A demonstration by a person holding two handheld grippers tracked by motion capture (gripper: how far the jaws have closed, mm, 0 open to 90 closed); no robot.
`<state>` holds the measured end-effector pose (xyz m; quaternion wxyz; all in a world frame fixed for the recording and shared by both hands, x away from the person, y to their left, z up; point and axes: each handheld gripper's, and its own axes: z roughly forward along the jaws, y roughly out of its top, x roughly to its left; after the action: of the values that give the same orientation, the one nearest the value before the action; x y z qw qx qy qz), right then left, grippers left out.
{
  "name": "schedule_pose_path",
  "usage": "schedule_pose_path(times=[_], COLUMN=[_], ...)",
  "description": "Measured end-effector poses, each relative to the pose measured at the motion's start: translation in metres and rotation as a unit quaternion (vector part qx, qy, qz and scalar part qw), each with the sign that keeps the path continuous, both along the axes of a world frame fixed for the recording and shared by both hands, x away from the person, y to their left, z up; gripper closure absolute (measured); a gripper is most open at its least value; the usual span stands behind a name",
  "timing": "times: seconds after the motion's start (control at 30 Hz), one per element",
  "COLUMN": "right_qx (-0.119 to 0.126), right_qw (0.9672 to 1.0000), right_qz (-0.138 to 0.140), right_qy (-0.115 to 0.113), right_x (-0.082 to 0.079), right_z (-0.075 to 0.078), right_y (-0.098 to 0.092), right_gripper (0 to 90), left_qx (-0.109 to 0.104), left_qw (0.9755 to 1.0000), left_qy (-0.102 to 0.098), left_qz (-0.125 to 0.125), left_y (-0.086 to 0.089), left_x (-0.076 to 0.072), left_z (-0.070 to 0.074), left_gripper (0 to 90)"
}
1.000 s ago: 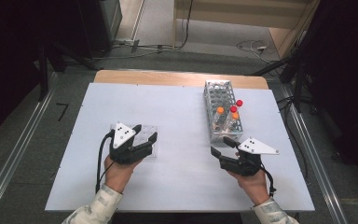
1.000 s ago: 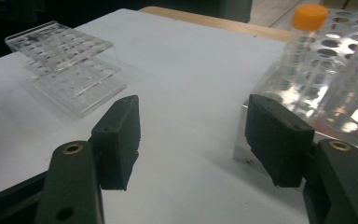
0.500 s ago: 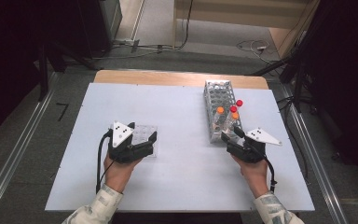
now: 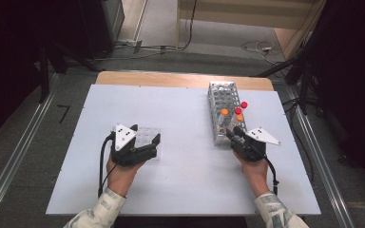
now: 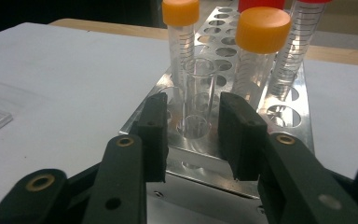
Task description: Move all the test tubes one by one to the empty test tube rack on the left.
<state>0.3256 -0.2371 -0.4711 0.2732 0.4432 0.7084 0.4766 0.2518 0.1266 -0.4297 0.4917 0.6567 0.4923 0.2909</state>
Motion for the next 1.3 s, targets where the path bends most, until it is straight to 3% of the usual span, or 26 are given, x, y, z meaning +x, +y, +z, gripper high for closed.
schedule_pose_path(times=[0.27, 0.6, 1.0, 1.3], right_qx=[0.001, 0.002, 0.01, 0.029], right_qw=[0.9999, 0.9999, 0.9964, 0.995], right_qz=[-0.01, -0.013, -0.009, 0.004], right_qy=[-0.006, -0.01, -0.084, -0.096], right_x=[0.004, 0.004, -0.015, -0.025], right_z=[-0.002, 0.0, 0.037, 0.052], right_y=[0.002, 0.002, 0.002, 0.0], right_gripper=[70.9, 72.9, 73.3, 73.5], left_qx=[-0.001, -0.001, -0.004, -0.003], left_qw=[1.0, 1.0, 1.0, 1.0], left_qy=[0.0, -0.001, -0.001, -0.001], left_qz=[0.0, -0.001, 0.0, 0.0], left_y=[0.0, 0.0, 0.001, 0.001], left_x=[0.0, 0.0, -0.001, -0.001], left_z=[0.0, 0.0, 0.001, 0.001], left_gripper=[18.9, 19.1, 19.2, 19.3])
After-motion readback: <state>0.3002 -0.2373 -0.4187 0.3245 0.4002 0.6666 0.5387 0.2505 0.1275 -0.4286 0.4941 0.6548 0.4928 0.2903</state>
